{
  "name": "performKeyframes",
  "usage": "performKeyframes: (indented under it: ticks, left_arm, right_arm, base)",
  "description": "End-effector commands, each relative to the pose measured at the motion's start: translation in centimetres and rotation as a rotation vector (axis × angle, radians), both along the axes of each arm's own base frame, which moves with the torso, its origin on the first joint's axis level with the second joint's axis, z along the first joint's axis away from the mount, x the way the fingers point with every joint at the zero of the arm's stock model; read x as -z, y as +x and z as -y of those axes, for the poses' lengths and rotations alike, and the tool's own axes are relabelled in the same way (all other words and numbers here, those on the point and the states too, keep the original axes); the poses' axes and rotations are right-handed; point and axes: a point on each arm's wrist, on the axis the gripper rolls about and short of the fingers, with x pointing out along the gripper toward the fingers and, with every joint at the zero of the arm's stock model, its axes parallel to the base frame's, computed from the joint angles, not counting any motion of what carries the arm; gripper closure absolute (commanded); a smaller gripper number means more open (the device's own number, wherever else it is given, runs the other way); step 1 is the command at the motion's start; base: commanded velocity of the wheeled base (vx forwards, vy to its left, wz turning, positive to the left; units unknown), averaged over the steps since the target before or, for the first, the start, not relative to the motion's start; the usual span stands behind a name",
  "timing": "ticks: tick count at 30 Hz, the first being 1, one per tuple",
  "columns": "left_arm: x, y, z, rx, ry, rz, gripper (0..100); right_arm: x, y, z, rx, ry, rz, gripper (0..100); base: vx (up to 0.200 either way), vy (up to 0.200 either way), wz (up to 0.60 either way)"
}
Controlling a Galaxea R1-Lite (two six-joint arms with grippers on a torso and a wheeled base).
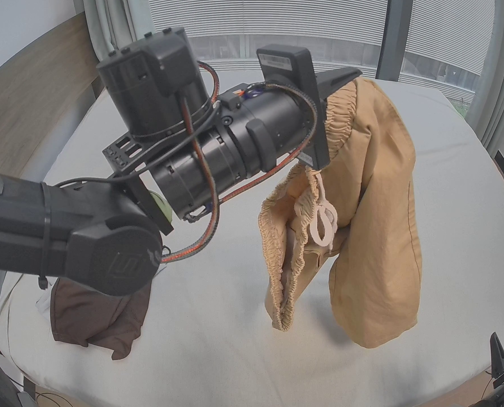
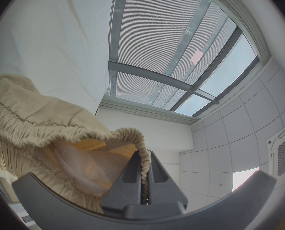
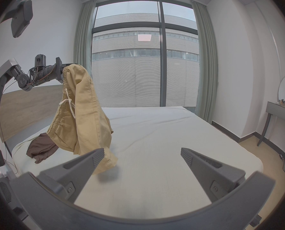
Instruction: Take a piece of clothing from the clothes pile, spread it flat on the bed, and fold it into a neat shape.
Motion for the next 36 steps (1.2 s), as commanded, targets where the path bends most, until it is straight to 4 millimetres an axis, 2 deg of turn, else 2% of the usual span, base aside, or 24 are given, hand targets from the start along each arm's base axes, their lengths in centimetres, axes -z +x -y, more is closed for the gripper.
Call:
performKeyframes:
  ticks: [1, 3, 6, 11, 12, 15, 17, 18, 21, 34, 36]
  left_arm:
    - [0.3, 0.7, -0.5, -0.015, -0.010, -0.046, 100]
    - [1.0, 1.5, -0.9, -0.037, 0.010, -0.065, 100]
    - [3.1, 3.6, -3.4, -0.127, 0.053, -0.114, 100]
    - [5.2, 4.5, -5.7, -0.193, 0.098, -0.146, 100]
    - [6.1, 4.7, -6.6, -0.223, 0.123, -0.132, 100]
    - [7.3, 4.8, -7.7, -0.255, 0.143, -0.111, 100]
    - [7.6, 4.8, -8.0, -0.265, 0.143, -0.108, 100]
    - [8.0, 5.0, -9.0, -0.288, 0.141, -0.106, 100]
    - [8.5, 5.2, -9.9, -0.316, 0.143, -0.109, 100]
    - [11.3, 4.6, -13.6, -0.413, 0.190, -0.047, 100]
    - [12.2, 4.2, -14.4, -0.438, 0.219, -0.027, 100]
  right_arm:
    - [0.5, 0.0, 0.0, 0.000, 0.000, 0.000, 0]
    - [0.5, 0.0, 0.0, 0.000, 0.000, 0.000, 0]
    - [0.5, 0.0, 0.0, -0.002, 0.001, 0.000, 0]
    - [0.5, 0.0, 0.0, 0.000, 0.001, 0.000, 0]
    - [0.5, 0.0, 0.0, 0.000, 0.001, 0.000, 0]
    - [0.5, 0.0, 0.0, 0.000, 0.001, -0.001, 0]
    - [0.5, 0.0, 0.0, 0.000, 0.001, 0.000, 0]
    - [0.5, 0.0, 0.0, 0.000, 0.000, -0.001, 0]
    - [0.5, 0.0, 0.0, 0.000, 0.000, 0.000, 0]
    - [0.5, 0.0, 0.0, 0.000, 0.000, 0.000, 0]
    - [0.5, 0.0, 0.0, 0.000, 0.000, 0.000, 0]
  base:
    - [0.000, 0.000, 0.00]
    - [0.000, 0.000, 0.00]
    - [0.000, 0.000, 0.00]
    - [0.000, 0.000, 0.00]
    - [0.000, 0.000, 0.00]
    - [0.000, 0.000, 0.00]
    - [0.000, 0.000, 0.00]
    - [0.000, 0.000, 0.00]
    - [0.000, 0.000, 0.00]
    - [0.000, 0.000, 0.00]
    - [0.000, 0.000, 0.00]
